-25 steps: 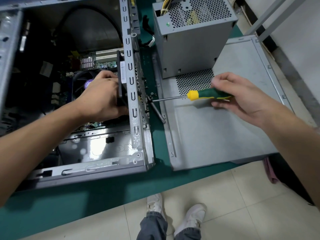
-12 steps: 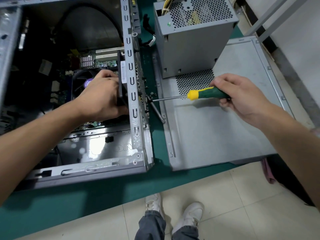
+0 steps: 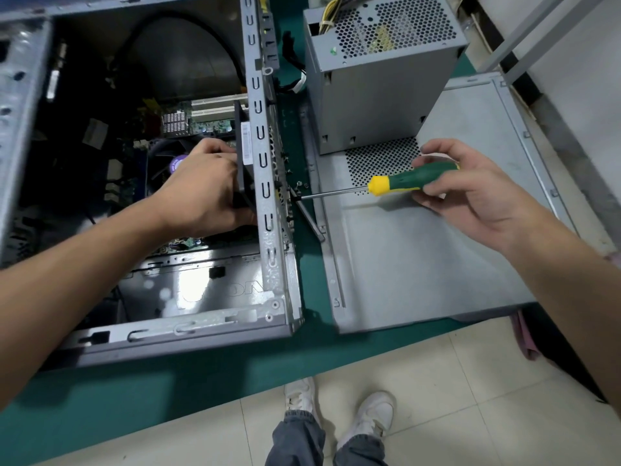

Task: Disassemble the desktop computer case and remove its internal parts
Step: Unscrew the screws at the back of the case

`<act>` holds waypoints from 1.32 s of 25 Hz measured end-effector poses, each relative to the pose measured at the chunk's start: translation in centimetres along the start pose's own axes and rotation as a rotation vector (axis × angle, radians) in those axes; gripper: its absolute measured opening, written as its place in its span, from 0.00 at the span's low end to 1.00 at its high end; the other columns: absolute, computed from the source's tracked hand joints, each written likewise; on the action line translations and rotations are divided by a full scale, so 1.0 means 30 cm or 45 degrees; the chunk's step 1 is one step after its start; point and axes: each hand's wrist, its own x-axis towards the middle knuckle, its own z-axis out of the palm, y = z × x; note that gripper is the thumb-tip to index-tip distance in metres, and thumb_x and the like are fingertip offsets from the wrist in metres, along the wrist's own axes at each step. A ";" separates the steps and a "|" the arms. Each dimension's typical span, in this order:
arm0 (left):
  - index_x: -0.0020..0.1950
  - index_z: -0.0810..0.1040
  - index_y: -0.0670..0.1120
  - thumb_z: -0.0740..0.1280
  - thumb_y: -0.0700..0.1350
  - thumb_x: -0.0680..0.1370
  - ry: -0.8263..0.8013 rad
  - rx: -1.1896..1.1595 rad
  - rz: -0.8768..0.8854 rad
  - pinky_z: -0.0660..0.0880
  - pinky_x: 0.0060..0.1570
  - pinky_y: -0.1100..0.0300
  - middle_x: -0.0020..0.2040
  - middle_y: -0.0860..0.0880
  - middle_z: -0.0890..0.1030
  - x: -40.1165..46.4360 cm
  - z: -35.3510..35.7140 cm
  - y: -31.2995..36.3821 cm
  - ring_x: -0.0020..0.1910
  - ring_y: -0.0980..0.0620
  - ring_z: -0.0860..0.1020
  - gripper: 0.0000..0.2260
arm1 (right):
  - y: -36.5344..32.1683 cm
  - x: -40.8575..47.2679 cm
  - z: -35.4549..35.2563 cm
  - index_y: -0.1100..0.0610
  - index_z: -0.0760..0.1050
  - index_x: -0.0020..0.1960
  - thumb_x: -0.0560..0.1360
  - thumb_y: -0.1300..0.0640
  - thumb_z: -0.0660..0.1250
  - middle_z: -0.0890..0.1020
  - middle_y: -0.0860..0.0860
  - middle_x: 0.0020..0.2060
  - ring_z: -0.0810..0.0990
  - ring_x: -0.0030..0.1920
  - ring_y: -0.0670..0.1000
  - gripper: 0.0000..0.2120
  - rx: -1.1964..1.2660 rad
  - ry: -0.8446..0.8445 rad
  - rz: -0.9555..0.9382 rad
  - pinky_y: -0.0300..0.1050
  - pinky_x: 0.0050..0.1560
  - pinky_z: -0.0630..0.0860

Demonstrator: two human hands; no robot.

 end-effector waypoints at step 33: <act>0.39 0.67 0.57 0.60 0.55 0.68 -0.050 0.007 -0.052 0.61 0.51 0.55 0.32 0.49 0.77 0.000 -0.004 0.001 0.35 0.41 0.79 0.04 | 0.000 0.013 0.016 0.54 0.73 0.46 0.80 0.50 0.63 0.72 0.52 0.36 0.69 0.28 0.49 0.09 -0.307 0.110 0.087 0.41 0.29 0.66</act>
